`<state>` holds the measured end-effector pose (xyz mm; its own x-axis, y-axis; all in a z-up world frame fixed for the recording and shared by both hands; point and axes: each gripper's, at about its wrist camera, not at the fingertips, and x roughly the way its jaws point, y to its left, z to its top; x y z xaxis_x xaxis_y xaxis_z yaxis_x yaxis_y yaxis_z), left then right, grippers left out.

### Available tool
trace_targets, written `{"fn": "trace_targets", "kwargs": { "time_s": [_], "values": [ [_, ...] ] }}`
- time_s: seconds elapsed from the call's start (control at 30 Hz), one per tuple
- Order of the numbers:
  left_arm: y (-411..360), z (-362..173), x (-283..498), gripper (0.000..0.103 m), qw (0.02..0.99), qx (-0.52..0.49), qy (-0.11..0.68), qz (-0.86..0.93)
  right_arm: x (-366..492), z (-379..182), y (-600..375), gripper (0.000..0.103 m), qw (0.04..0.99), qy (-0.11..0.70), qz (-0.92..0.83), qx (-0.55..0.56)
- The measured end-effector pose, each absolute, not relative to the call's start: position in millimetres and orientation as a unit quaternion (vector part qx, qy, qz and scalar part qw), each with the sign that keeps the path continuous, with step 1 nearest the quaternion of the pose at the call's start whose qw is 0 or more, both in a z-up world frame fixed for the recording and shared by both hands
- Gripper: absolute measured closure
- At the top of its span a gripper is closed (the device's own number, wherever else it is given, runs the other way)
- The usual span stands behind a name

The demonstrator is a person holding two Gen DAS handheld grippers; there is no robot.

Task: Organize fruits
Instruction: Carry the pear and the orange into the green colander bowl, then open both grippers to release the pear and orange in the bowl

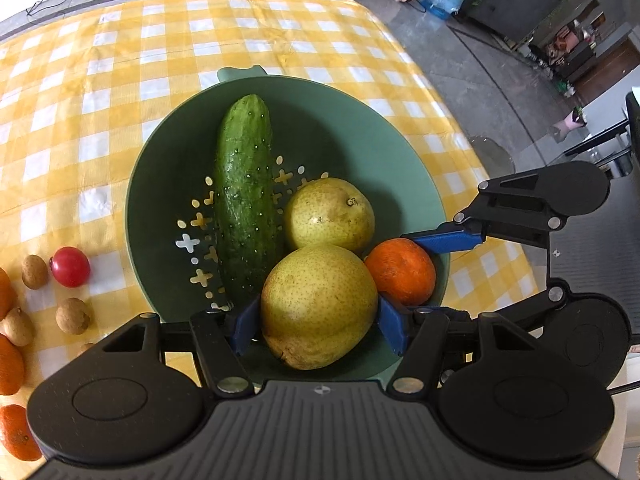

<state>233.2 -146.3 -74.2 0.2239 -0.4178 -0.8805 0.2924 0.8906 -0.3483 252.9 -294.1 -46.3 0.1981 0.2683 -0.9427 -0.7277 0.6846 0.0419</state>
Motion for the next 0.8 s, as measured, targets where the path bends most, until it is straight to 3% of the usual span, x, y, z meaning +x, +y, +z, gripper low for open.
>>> {"fn": "trace_targets", "kwargs": {
  "time_s": [0.27, 0.43, 0.67, 0.73, 0.8],
  "values": [
    [-153, -75, 235, 0.032, 0.781, -0.039, 0.581, -0.225, 255, -49, -293, 0.058, 0.741, 0.543, 0.333, -0.213],
    [-148, -74, 235, 0.022, 0.78, -0.067, 0.579, -0.225, 255, -46, -297, 0.057, 0.748, 0.538, 0.33, -0.207],
    [-144, -69, 232, 0.022, 0.784, -0.072, 0.572, -0.23, 250, -44, -296, 0.056, 0.752, 0.534, 0.326, -0.207],
    [-139, -62, 229, 0.027, 0.79, -0.077, 0.562, -0.233, 248, -40, -297, 0.053, 0.755, 0.531, 0.325, -0.206],
    [-133, -56, 226, 0.04, 0.797, -0.084, 0.551, -0.232, 247, -38, -298, 0.055, 0.754, 0.53, 0.327, -0.208]
  ]
}}
